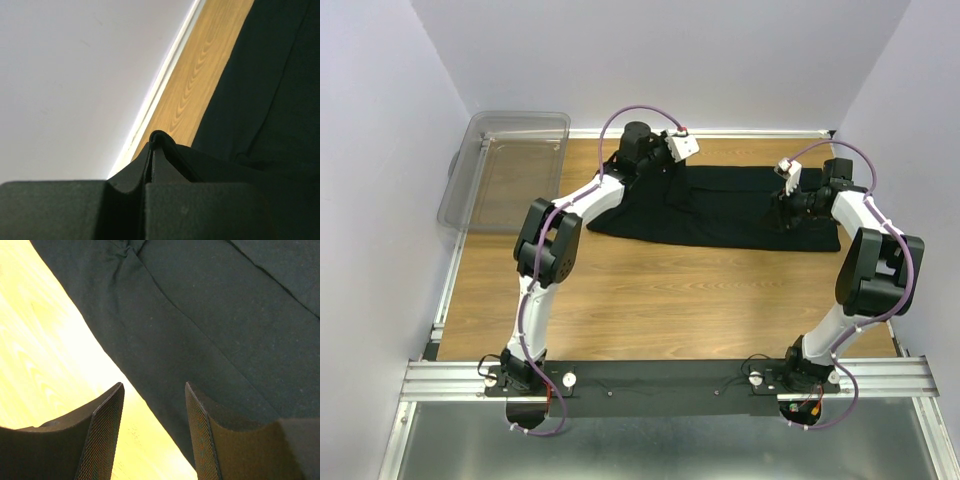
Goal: Fold and stack the t-shirts
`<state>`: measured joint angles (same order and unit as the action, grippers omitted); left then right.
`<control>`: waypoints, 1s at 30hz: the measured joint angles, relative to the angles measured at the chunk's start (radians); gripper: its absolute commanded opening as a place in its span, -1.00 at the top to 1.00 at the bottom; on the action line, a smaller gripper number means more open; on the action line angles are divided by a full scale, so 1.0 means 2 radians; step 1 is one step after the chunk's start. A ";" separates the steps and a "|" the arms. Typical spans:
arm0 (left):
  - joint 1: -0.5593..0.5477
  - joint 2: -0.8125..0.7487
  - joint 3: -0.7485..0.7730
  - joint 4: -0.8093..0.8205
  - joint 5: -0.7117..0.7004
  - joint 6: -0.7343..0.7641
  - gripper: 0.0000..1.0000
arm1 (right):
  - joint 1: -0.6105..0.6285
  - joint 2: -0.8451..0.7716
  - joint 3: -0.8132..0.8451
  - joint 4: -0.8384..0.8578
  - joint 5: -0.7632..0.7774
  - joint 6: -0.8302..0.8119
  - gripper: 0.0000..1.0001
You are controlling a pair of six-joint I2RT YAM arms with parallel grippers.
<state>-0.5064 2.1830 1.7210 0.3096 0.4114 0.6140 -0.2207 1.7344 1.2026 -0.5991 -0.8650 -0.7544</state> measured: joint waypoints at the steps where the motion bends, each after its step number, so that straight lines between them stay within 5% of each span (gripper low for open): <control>1: 0.000 0.002 0.003 -0.002 0.000 0.000 1.00 | 0.000 -0.001 0.000 0.000 0.000 0.000 -0.20; 3: -0.002 0.008 0.009 -0.007 -0.006 0.000 0.65 | 0.000 -0.003 -0.001 0.000 0.000 0.000 -0.20; 4: -0.002 0.011 0.013 -0.009 -0.008 -0.005 0.27 | 0.000 -0.003 -0.001 0.000 0.000 0.000 -0.20; 7: -0.003 0.022 0.033 -0.015 -0.039 -0.019 0.00 | 0.005 -0.007 -0.002 0.001 0.003 0.000 -0.20; 8: -0.003 0.025 0.041 -0.017 -0.055 -0.030 -0.39 | 0.008 -0.009 -0.003 0.002 0.005 0.000 -0.20; 9: -0.003 0.027 0.049 -0.020 -0.070 -0.040 -0.51 | 0.014 -0.012 -0.004 0.002 0.008 0.000 -0.20; 14: -0.003 0.015 0.107 -0.046 -0.170 -0.106 -0.75 | 0.086 -0.026 -0.004 0.004 0.037 -0.001 -0.19; 18: 0.004 -0.070 0.079 -0.081 -0.243 -0.177 -0.78 | 0.189 -0.026 0.006 0.027 0.090 0.023 -0.19; 24: 0.063 -0.390 -0.145 -0.067 -0.252 -0.290 -0.77 | 0.323 0.042 0.080 0.107 0.238 0.113 -0.19; 30: 0.067 -0.661 -0.382 -0.043 -0.248 -0.332 -0.78 | 0.376 0.129 0.157 0.151 0.347 0.170 -0.19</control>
<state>-0.3721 0.8604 0.9577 0.2245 -0.0837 -0.0502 0.5320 1.9915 1.5162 -0.2962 -0.1711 -0.4145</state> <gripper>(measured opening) 0.887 0.595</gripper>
